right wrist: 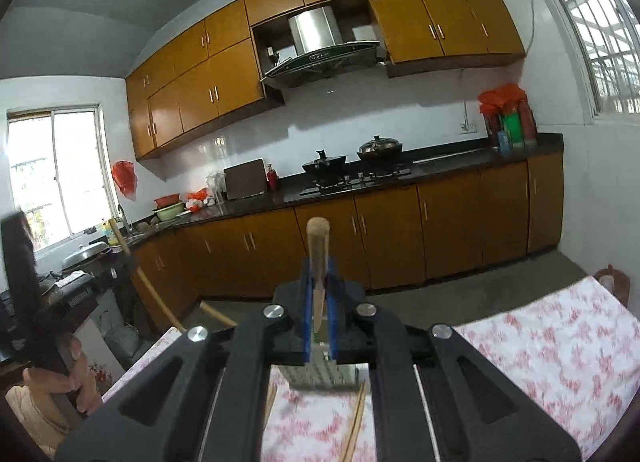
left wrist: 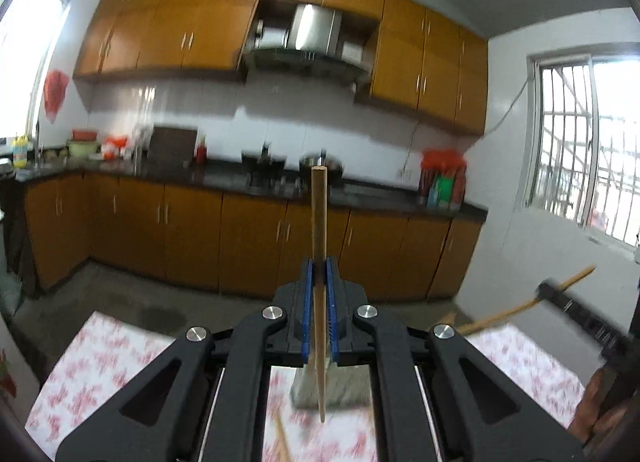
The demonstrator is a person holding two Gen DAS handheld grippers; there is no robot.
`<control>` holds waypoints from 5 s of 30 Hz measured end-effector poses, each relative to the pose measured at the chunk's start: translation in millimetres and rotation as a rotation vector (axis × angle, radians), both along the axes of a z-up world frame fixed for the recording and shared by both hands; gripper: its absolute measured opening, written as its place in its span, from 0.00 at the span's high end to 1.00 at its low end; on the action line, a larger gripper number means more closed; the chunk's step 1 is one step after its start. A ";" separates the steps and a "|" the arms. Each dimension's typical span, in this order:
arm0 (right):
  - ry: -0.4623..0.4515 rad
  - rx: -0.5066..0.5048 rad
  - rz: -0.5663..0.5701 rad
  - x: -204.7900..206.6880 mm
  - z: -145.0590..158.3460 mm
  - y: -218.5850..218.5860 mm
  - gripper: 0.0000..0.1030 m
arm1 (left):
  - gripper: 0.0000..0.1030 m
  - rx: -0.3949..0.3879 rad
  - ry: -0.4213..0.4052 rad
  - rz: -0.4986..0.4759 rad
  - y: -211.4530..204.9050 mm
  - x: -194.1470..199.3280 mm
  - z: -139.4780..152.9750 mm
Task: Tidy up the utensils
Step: 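Lower both chopsticks into the green holder and open both grippers, then grasp a wooden chopstick with the left gripper while the right gripper grasps another, then hold the grasped chopsticks on the table with both grippers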
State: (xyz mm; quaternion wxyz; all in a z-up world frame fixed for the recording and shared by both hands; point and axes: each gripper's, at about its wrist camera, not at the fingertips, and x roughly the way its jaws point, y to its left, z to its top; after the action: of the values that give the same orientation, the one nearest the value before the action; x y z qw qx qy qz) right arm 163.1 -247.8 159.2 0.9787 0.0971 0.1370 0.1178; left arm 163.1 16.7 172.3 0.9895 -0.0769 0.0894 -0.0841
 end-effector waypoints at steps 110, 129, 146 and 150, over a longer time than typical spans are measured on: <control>0.605 -0.231 -0.164 9.4 -271.5 1.5 0.90 | 0.91 0.111 0.715 0.121 50.7 13.2 -276.3; 0.606 -0.229 -0.163 9.5 -271.9 0.8 0.90 | 0.91 0.105 0.715 0.120 49.0 12.8 -276.2; 0.607 -0.228 -0.163 9.9 -271.9 0.6 0.90 | 0.91 0.106 0.715 0.121 49.5 12.6 -276.2; 0.607 -0.228 -0.163 9.9 -271.9 0.7 0.90 | 0.91 0.106 0.715 0.121 49.5 12.6 -276.1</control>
State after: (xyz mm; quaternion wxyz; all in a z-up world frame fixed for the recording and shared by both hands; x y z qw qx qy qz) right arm 173.0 -247.2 -112.7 0.9041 0.0282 0.4262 -0.0112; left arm 175.8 66.3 -103.9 0.9016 -0.0554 0.4289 0.0112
